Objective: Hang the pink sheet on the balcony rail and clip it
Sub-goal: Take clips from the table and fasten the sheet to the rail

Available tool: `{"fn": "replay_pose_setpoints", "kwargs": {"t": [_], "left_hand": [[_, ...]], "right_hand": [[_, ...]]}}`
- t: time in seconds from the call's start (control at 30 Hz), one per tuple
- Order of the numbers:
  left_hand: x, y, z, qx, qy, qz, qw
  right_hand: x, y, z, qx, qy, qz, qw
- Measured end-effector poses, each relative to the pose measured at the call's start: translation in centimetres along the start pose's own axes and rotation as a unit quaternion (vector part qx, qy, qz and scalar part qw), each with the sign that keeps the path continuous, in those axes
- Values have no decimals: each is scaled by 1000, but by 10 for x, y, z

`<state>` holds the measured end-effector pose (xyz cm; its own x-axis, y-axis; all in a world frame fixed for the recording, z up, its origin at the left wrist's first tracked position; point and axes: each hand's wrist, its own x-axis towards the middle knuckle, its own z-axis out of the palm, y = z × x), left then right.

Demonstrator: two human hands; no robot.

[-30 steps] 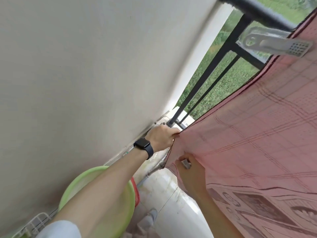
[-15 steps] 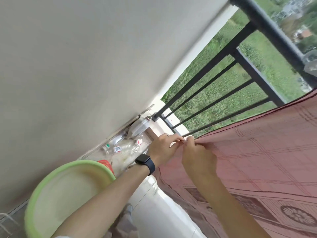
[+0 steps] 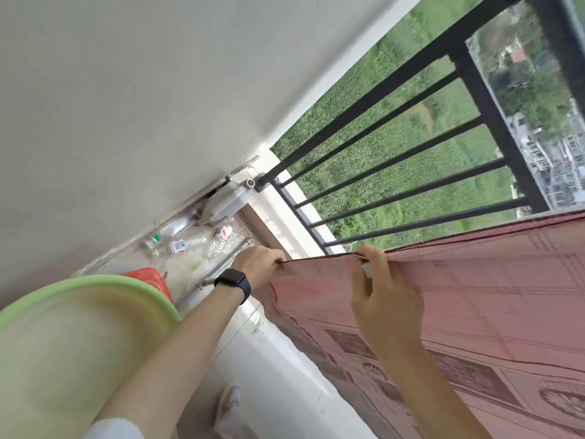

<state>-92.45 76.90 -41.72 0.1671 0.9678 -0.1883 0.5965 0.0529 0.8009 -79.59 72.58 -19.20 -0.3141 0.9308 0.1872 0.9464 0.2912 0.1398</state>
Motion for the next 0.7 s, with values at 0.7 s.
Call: {"fn": "replay_pose_setpoints", "kwargs": {"t": [0.7], "left_hand": [[0,-73,27,-76,9,-66,995]], "right_hand": [[26,-66,146,-28,-342,88,935]]}}
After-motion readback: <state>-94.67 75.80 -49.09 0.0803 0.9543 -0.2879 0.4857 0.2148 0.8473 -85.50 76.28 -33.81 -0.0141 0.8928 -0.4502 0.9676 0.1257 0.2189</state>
